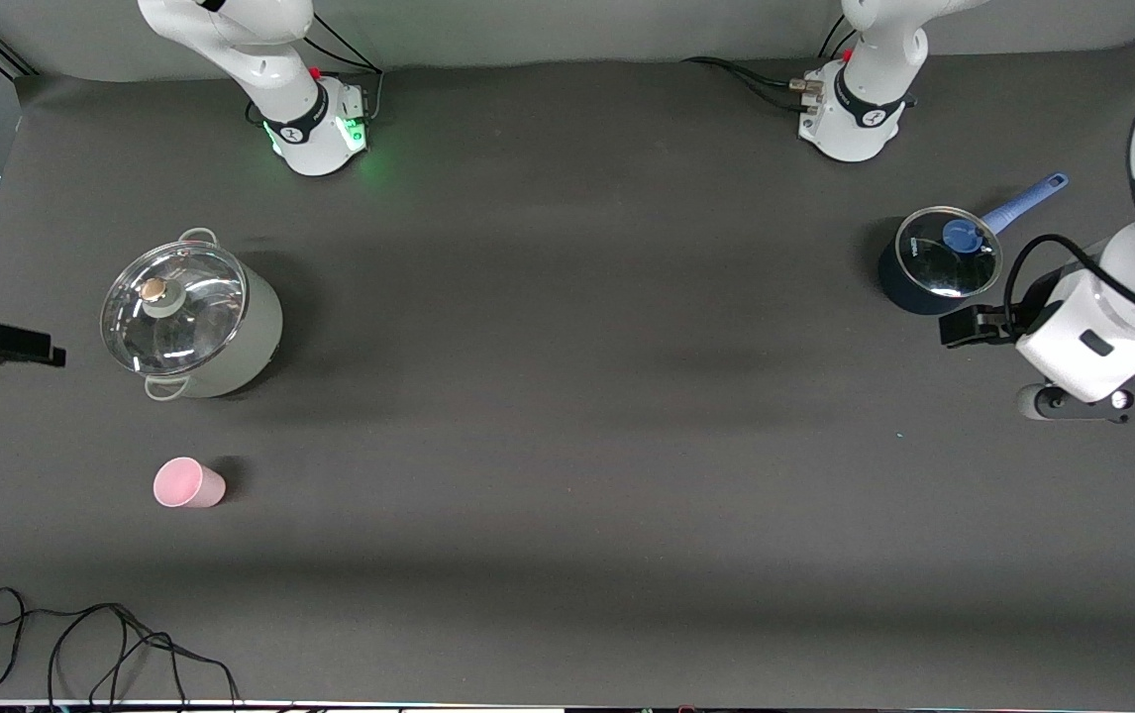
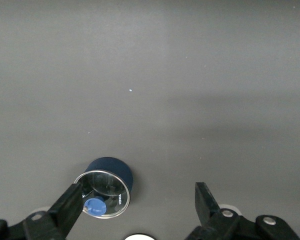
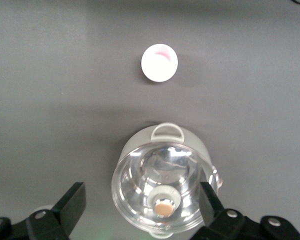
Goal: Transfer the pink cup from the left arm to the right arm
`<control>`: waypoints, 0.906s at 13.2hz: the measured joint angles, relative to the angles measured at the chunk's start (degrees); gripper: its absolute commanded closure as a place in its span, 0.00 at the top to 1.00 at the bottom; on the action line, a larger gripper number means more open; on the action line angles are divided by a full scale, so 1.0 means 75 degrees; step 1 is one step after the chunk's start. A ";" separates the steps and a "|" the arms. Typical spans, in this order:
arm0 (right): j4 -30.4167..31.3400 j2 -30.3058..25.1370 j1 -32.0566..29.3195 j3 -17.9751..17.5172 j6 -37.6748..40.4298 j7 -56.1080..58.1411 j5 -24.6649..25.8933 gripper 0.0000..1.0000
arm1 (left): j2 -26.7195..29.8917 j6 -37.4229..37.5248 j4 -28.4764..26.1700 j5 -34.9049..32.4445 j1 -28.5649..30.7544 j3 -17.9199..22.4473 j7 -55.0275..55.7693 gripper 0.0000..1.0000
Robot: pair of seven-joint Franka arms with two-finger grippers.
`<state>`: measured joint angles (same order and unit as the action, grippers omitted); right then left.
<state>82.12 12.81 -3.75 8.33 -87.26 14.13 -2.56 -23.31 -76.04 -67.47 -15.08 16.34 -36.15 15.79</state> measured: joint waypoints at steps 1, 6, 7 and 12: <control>0.0319 -0.0297 0.0032 0.0000 -0.0177 -0.0216 -0.0014 1.00 | 0.0000 -0.0059 -0.0087 0.0020 -0.0018 -0.0022 0.0000 1.00; 0.1410 -0.1028 0.0524 -0.0001 -0.0994 -0.1378 -0.0028 1.00 | 0.0005 -0.0067 -0.0179 0.0230 0.0000 -0.0041 -0.0019 1.00; 0.1416 -0.1046 0.0555 -0.0001 -0.1017 -0.1533 -0.0028 1.00 | 0.0008 -0.0063 -0.0179 0.0233 0.0015 -0.0041 -0.0051 1.00; 0.1306 -0.1139 0.0366 -0.0274 -0.1126 -0.1798 -0.0028 1.00 | 0.0061 -0.0004 -0.0180 0.0291 -0.0029 0.0108 -0.0463 1.00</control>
<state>91.91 4.27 -1.00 6.28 -95.71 0.65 -2.77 -22.85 -76.06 -68.82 -12.89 16.13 -35.34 12.32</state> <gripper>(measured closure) 0.000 0.000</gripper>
